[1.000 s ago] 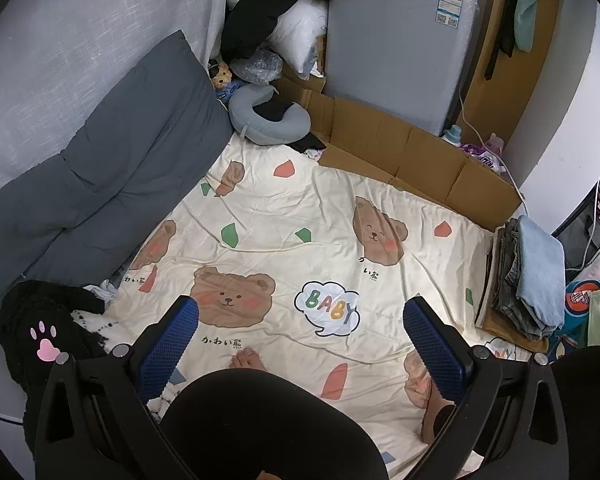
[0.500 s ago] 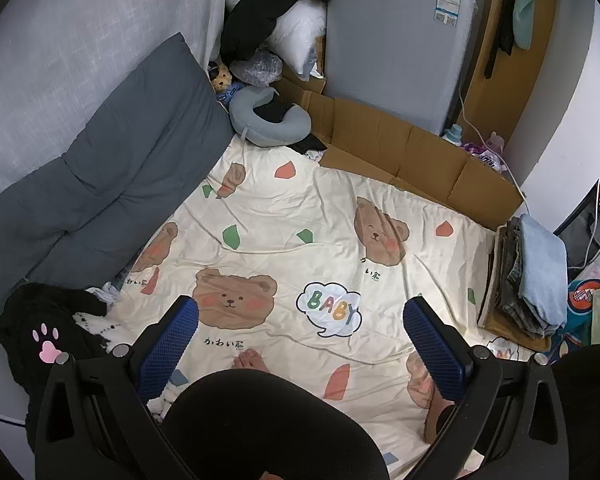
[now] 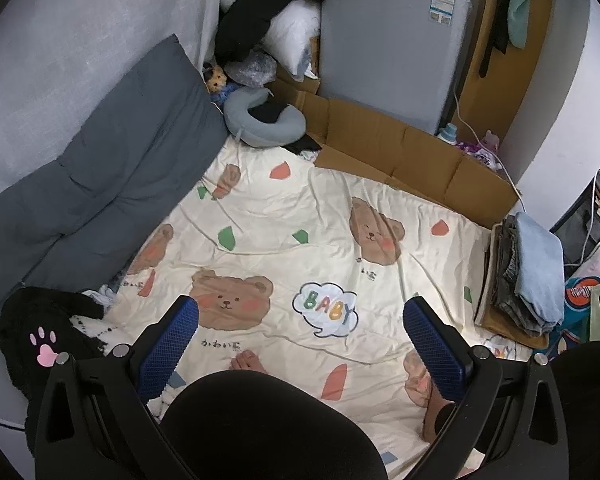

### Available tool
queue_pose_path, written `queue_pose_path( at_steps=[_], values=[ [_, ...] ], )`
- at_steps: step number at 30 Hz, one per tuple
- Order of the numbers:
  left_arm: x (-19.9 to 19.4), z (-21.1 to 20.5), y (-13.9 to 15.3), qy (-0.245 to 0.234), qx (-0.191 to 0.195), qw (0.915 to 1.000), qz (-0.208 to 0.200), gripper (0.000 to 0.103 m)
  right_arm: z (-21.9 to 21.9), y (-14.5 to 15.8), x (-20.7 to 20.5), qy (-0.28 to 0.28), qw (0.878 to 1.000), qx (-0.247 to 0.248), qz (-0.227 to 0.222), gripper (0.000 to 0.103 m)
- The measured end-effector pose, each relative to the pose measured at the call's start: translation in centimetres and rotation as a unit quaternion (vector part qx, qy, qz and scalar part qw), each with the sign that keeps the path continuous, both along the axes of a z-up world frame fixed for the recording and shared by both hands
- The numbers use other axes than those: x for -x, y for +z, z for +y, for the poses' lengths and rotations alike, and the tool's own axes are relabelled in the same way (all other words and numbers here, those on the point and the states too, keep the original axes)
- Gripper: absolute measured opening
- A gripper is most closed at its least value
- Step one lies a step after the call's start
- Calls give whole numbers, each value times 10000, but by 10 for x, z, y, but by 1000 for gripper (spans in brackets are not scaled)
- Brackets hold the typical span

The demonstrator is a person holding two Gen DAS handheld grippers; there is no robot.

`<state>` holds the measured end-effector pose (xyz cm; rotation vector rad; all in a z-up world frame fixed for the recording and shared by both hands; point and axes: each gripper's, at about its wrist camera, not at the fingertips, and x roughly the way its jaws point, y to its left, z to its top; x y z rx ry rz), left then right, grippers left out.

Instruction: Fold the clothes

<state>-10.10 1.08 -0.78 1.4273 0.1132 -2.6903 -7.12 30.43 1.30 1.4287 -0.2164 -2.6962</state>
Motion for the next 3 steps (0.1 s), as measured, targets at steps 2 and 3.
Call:
queue_pose_path(
  at_steps=[2,3],
  values=[
    [0,-1,0,6,-38,10000,-7,102,1,0,0,1,10000,8,1,102],
    [0,-1,0,7,-37,10000,0,102,1,0,0,4,10000,13,-2,102]
  ],
)
